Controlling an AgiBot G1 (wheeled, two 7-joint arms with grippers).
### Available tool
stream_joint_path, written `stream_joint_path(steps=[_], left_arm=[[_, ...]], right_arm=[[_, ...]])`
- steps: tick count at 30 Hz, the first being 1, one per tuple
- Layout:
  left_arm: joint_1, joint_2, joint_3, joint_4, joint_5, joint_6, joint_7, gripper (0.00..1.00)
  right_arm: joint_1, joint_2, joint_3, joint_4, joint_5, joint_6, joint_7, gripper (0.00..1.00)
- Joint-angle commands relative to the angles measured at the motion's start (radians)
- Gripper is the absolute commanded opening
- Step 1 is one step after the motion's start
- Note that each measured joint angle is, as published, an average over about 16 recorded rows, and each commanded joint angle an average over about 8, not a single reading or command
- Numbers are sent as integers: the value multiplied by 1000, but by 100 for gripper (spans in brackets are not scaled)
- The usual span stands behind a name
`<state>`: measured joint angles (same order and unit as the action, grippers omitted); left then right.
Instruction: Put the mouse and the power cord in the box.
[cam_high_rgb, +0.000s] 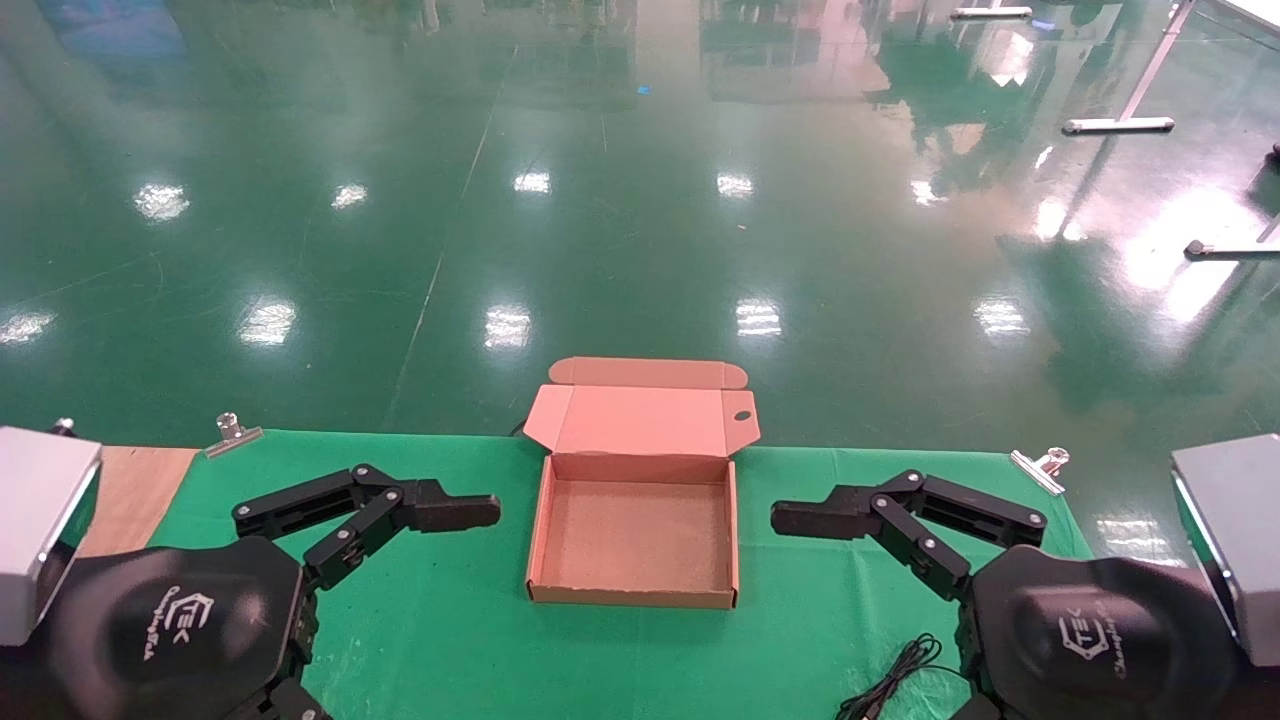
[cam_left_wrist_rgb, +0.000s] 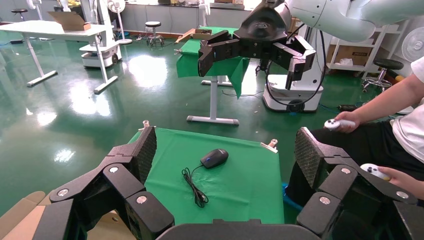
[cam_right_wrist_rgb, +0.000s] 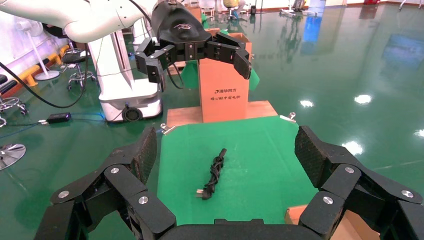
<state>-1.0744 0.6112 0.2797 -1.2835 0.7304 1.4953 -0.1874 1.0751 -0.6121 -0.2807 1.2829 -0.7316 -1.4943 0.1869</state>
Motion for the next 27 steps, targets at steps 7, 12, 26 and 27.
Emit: stream_joint_path(steps=[7, 12, 26, 27], left_arm=[[0, 0, 0, 0, 0, 0, 0, 100], [0, 0, 0, 0, 0, 0, 0, 100], [0, 0, 0, -1, 0, 0, -1, 100], [0, 0, 0, -1, 0, 0, -1, 100]], right_arm=[[0, 0, 0, 0, 0, 0, 0, 100], [0, 0, 0, 0, 0, 0, 0, 100], [0, 0, 0, 0, 0, 0, 0, 100], [0, 0, 0, 0, 0, 0, 0, 100]])
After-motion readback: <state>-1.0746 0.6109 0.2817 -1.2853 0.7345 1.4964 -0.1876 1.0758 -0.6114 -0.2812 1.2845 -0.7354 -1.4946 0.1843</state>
